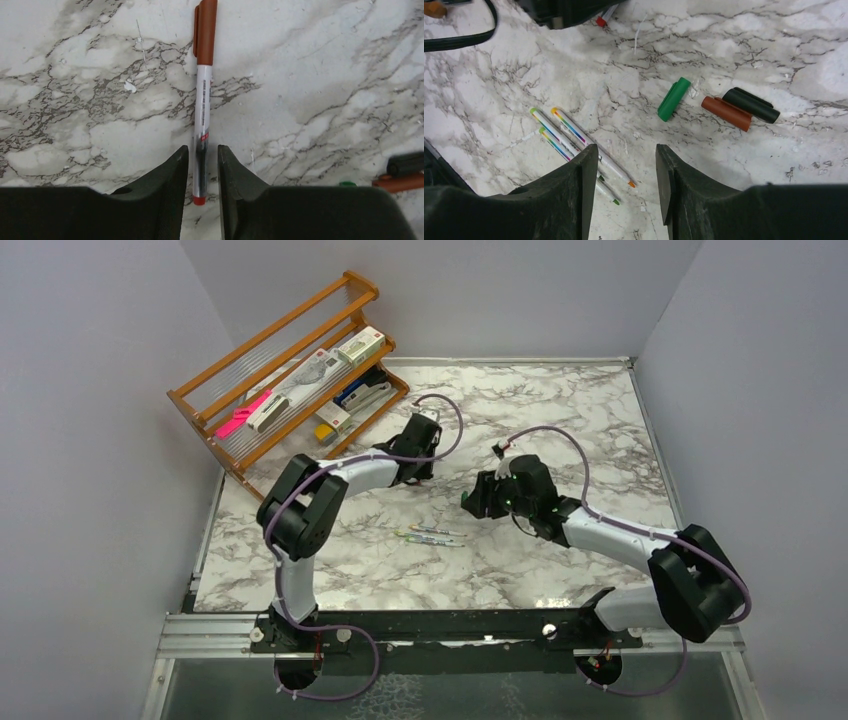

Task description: Insert the pens into the pen caps

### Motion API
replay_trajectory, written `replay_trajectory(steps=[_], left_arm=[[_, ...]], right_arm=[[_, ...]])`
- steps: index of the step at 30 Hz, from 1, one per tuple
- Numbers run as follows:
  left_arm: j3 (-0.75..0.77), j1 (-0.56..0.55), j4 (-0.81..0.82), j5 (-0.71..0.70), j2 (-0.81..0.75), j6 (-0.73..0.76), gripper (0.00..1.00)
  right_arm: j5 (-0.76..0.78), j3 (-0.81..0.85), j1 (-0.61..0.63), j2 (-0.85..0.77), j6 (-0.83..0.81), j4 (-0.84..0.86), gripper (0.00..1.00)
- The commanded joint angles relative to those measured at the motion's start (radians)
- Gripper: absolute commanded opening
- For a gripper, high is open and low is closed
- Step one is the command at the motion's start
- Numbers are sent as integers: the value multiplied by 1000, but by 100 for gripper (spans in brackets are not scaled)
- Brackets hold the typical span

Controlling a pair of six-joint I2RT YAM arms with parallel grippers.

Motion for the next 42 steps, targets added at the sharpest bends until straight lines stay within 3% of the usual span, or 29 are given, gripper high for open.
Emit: replay_trajectory(steps=[1, 4, 9, 13, 16, 19, 24, 28, 34, 42], left_arm=[[-136, -3, 184, 75, -157, 89, 29], [-229, -27, 245, 97, -245, 209, 31], [-304, -98, 198, 113, -371, 493, 66], [-309, -137, 139, 201, -407, 660, 76], [-321, -165, 129, 346, -409, 773, 77], [-318, -170, 106, 391, -387, 860, 77], [-264, -167, -7, 517, -355, 919, 73], [-218, -174, -111, 632, -318, 950, 69], [-160, -190, -211, 617, -193, 974, 66], [-157, -195, -214, 606, -177, 975, 62]], right_arm=[[-63, 15, 0, 27, -7, -43, 42], [-87, -3, 1, 23, 18, -36, 35], [-15, -42, -1, -14, 139, -48, 36], [109, -49, -16, -120, 180, -132, 37], [231, -24, -42, -218, 202, -265, 36], [406, -52, -45, -428, 216, -349, 34], [514, -77, -47, -697, 124, -397, 35], [540, -45, -47, -644, 126, -467, 35], [465, -61, -47, -592, 149, -420, 35], [459, -63, -47, -568, 138, -405, 35]])
